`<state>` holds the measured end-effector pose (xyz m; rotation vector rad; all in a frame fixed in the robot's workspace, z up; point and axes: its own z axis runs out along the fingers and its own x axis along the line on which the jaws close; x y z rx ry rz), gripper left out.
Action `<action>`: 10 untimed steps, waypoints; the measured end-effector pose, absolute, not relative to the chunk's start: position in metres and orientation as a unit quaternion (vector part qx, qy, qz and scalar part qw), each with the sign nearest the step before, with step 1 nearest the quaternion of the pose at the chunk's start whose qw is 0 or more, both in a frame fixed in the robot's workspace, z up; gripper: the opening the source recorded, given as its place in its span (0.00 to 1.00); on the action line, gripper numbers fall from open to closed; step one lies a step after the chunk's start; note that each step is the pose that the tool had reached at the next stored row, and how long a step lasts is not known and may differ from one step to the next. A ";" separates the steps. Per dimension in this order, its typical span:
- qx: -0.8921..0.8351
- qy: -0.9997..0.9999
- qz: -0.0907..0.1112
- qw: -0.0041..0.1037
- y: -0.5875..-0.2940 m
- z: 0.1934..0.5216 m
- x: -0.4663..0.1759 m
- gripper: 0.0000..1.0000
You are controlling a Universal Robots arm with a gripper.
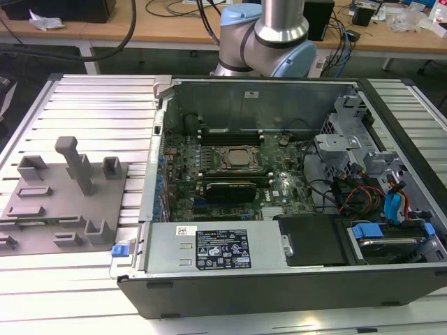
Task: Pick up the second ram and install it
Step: 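Pick up the second ram and move it above second insertion slot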
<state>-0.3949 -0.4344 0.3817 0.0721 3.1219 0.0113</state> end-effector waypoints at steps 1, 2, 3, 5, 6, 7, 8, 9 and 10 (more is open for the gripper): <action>-0.004 1.000 0.004 0.009 -0.434 0.382 -0.395 0.11; -0.025 1.000 0.004 0.009 -0.434 0.382 -0.395 0.11; -0.041 0.999 0.004 0.009 -0.434 0.382 -0.395 0.11; -0.069 0.998 0.004 0.009 -0.434 0.382 -0.395 0.11; -0.077 0.997 0.005 0.009 -0.434 0.382 -0.395 0.11; -0.086 0.996 0.005 0.009 -0.434 0.382 -0.395 0.11; -0.090 0.996 0.005 0.009 -0.434 0.382 -0.395 0.11; -0.094 0.996 0.005 0.009 -0.434 0.382 -0.395 0.11; -0.103 0.995 0.005 0.009 -0.434 0.382 -0.395 0.11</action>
